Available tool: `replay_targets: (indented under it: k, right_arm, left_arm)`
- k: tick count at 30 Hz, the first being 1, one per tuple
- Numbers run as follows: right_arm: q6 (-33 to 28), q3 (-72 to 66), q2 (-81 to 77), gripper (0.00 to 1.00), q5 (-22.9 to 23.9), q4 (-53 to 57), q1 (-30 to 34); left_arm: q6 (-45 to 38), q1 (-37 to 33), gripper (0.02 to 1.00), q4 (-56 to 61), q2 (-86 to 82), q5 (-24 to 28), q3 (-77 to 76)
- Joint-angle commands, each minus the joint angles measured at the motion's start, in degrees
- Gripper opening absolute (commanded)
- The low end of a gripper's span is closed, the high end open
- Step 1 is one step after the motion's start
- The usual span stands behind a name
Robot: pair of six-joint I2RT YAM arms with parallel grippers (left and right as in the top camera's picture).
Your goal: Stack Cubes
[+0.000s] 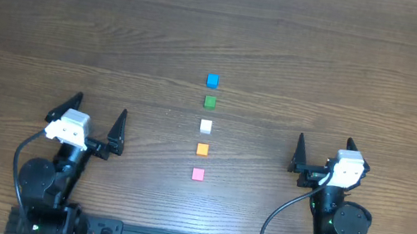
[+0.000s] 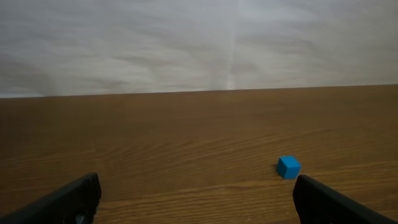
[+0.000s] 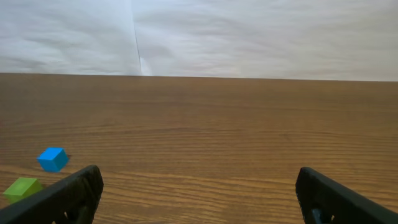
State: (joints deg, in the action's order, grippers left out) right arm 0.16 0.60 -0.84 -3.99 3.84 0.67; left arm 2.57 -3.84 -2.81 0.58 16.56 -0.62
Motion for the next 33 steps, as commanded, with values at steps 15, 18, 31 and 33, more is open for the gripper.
replay_targets:
  k: [15,18,31,33]
  right_arm:
    - [0.0,-0.3,0.5,0.993,-0.5,0.2,-0.2]
    - [0.0,-0.3,0.5,0.993,-0.5,0.2,-0.2]
    - [0.0,-0.3,0.5,0.991,-0.5,0.2,-0.2]
    - [0.0,-0.3,0.5,0.991,-0.5,0.2,-0.2]
  left_arm:
    - [-0.7,-0.3,1.0,0.0,-0.3,0.5,0.3]
    - [-0.7,-0.3,1.0,0.0,-0.3,0.5,0.3]
    - [-0.2,-0.3,1.0,0.0,-0.3,1.2,0.3]
    - [1.8,-0.3,1.0,0.0,-0.3,1.2,0.3]
